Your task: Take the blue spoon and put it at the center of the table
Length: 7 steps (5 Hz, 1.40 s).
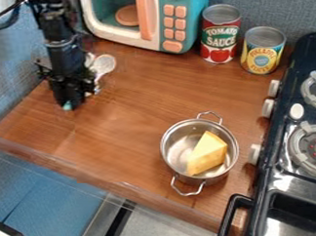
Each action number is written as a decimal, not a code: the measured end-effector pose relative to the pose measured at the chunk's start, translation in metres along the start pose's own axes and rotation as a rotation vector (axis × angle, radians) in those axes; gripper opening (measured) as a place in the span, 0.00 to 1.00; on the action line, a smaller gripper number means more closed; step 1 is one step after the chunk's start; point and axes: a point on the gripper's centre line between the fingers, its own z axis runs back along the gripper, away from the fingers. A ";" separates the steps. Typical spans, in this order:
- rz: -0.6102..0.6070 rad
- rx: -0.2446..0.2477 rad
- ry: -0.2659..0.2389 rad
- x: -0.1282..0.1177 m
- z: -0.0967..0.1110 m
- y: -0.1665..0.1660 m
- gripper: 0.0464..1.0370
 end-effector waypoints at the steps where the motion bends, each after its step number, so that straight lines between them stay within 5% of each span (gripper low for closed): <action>1: -0.046 -0.009 -0.021 0.008 0.001 -0.012 0.26; 3: -0.190 -0.017 -0.033 0.040 0.005 -0.101 0.26; 5: -0.117 0.000 0.035 0.051 -0.014 -0.133 0.26; 6: -0.080 0.020 0.044 0.050 -0.015 -0.134 0.33; 7: -0.081 0.023 0.053 0.046 -0.016 -0.134 0.64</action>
